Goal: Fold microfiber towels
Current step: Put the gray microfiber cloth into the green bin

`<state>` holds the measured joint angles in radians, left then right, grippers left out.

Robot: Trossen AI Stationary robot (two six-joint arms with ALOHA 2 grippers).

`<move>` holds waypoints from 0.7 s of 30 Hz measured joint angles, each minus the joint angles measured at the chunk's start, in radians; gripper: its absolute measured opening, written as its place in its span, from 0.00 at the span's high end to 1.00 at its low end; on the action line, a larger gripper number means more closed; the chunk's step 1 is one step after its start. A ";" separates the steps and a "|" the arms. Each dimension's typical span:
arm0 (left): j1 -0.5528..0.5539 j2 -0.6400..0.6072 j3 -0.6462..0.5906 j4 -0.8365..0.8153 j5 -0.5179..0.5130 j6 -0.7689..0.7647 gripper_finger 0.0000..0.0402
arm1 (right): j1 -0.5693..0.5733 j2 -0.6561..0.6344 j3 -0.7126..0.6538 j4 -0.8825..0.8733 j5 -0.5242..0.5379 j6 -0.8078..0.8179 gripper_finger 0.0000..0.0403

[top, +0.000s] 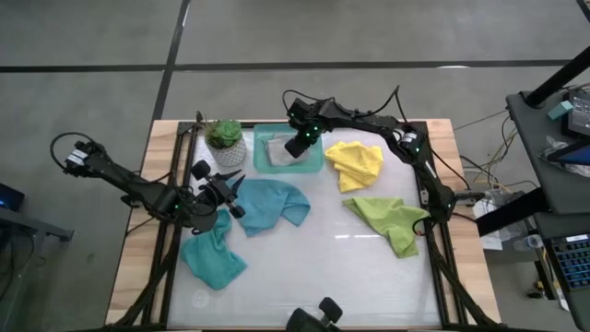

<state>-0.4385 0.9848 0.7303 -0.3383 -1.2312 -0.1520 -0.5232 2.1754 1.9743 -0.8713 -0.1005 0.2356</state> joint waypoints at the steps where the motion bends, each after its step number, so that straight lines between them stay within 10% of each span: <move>1: 0.000 0.000 0.000 0.000 0.000 0.000 0.85 | 0.000 0.000 0.000 -0.002 0.000 0.000 0.96; 21: 0.000 0.004 -0.001 0.000 0.001 0.000 0.85 | -0.036 -0.015 0.105 -0.153 0.026 -0.079 0.60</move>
<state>-0.4385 0.9886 0.7292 -0.3387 -1.2304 -0.1516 -0.5594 2.1601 2.0797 -1.0240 -0.0746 0.1567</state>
